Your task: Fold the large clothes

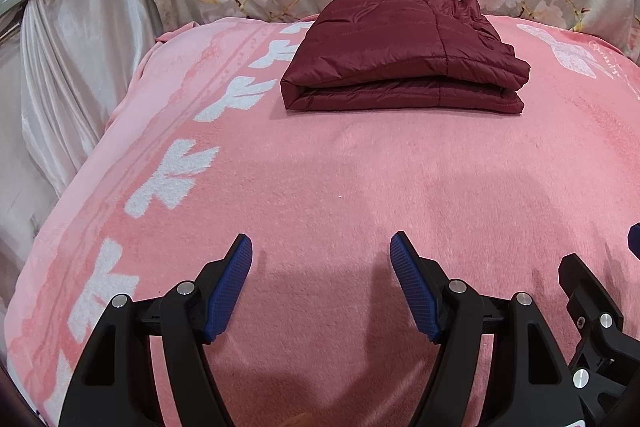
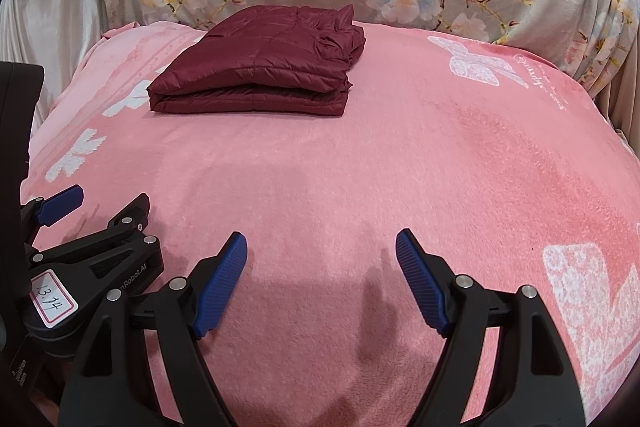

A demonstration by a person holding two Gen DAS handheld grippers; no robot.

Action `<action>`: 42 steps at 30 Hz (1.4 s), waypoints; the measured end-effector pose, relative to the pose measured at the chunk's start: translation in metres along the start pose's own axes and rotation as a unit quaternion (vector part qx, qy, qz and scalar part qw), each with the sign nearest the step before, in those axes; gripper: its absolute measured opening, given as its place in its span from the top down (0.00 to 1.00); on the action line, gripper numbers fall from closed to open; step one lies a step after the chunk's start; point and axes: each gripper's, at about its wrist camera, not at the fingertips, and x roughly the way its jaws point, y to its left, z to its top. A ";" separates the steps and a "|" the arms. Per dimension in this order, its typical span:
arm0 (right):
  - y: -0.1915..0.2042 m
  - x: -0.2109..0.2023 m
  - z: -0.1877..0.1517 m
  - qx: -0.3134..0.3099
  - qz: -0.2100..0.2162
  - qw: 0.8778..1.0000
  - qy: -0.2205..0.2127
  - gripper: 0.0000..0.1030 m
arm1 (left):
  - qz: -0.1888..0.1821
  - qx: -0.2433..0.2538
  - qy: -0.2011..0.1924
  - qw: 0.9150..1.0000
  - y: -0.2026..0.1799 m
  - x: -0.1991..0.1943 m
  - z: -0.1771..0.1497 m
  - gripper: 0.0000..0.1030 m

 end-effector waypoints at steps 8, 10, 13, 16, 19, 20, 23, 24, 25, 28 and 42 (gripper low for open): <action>0.000 0.000 0.000 0.000 0.000 1.000 0.000 0.28 | 0.000 0.000 0.000 1.000 0.000 0.000 0.000 0.32; 0.000 0.000 0.000 0.000 0.000 1.000 0.000 0.28 | 0.000 0.001 0.000 1.000 0.000 0.000 0.000 0.32; 0.000 0.000 0.000 0.000 0.000 1.000 0.000 0.28 | 0.000 0.001 -0.001 1.000 0.000 0.000 -0.001 0.32; 0.000 0.000 0.000 0.000 0.000 1.000 0.000 0.28 | -0.001 0.000 -0.001 1.000 0.001 0.000 0.000 0.32; 0.000 0.000 0.000 0.000 0.000 1.000 0.000 0.28 | -0.001 0.000 -0.003 1.000 0.001 0.000 0.001 0.32; 0.000 0.000 0.000 0.000 0.000 1.000 0.000 0.28 | -0.001 -0.001 -0.003 1.000 0.001 -0.001 0.001 0.32; 0.002 -0.001 0.000 -0.004 -0.002 1.000 0.000 0.28 | -0.001 -0.002 -0.004 1.000 0.001 -0.003 0.002 0.33; 0.003 -0.002 0.001 -0.007 -0.002 1.000 -0.001 0.28 | -0.001 -0.002 -0.004 1.000 0.000 -0.003 0.002 0.33; 0.003 -0.002 0.001 -0.009 -0.005 1.000 -0.002 0.28 | 0.000 -0.001 -0.004 1.000 0.000 -0.003 0.003 0.33; 0.004 -0.002 0.001 -0.009 -0.005 1.000 -0.002 0.28 | 0.000 -0.002 -0.004 1.000 0.000 -0.003 0.001 0.33; 0.004 -0.002 0.001 -0.009 -0.005 1.000 -0.003 0.28 | 0.000 -0.002 -0.004 1.000 0.000 -0.003 0.001 0.34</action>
